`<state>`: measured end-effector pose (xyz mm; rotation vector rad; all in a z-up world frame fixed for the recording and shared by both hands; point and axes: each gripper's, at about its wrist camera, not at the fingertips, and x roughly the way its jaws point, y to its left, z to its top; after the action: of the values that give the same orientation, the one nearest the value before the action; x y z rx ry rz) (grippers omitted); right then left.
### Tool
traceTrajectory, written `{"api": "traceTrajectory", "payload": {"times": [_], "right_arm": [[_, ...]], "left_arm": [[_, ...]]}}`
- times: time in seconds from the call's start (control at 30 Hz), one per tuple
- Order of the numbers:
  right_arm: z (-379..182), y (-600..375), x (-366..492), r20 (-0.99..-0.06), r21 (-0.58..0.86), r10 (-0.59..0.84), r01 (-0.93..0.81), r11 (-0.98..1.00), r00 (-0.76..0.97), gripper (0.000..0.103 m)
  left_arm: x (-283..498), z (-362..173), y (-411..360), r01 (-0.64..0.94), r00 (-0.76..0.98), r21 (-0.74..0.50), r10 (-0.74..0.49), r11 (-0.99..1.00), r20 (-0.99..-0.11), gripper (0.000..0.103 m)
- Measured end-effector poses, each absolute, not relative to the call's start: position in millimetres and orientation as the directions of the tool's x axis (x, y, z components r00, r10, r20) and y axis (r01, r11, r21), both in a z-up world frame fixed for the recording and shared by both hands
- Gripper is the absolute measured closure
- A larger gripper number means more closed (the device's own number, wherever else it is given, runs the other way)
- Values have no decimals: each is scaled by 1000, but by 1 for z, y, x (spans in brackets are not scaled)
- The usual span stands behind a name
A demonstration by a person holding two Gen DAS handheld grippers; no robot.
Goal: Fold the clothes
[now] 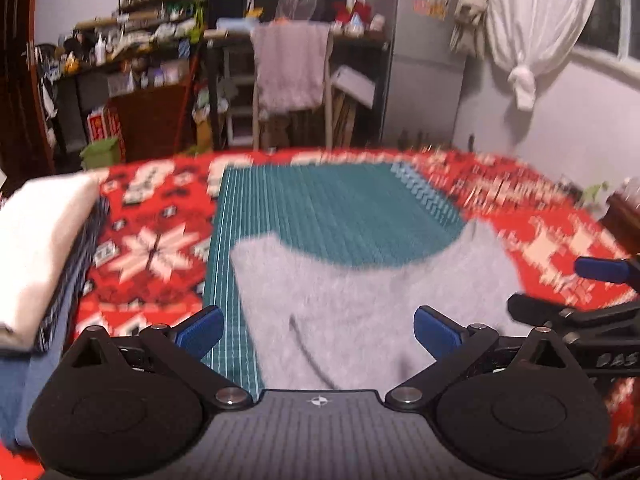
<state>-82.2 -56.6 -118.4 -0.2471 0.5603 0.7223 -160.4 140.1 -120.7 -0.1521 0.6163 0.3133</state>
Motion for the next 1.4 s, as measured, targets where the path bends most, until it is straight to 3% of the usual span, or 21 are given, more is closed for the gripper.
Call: {"api": "traceTrajectory", "payload": {"times": [0.1,0.17,0.27,0.33,0.43,1.4], "right_arm": [[-113,-53,-71,-570,-5,577,-705,710,585,24],[-113,-49,-62,-589,-4,569,-706,708,574,51],[-116,-47,-45,-604,24,566,-697,717,561,80],[-119,-44,-34,-614,34,556,-685,728,561,87],[-130,-41,-18,-644,59,540,-669,741,542,90],[-146,-29,33,-681,121,512,-609,784,524,92]], "left_arm": [[-152,-114,140,-309,791,-56,224,949,-570,11],[-144,-114,139,-279,793,-67,191,958,-578,24],[-132,-121,138,-237,794,-79,146,968,-590,42],[-125,-128,139,-217,786,-103,111,971,-609,70],[-119,-141,142,-217,761,-134,81,967,-643,93],[-123,-157,155,-230,744,-179,54,957,-667,91]]}}
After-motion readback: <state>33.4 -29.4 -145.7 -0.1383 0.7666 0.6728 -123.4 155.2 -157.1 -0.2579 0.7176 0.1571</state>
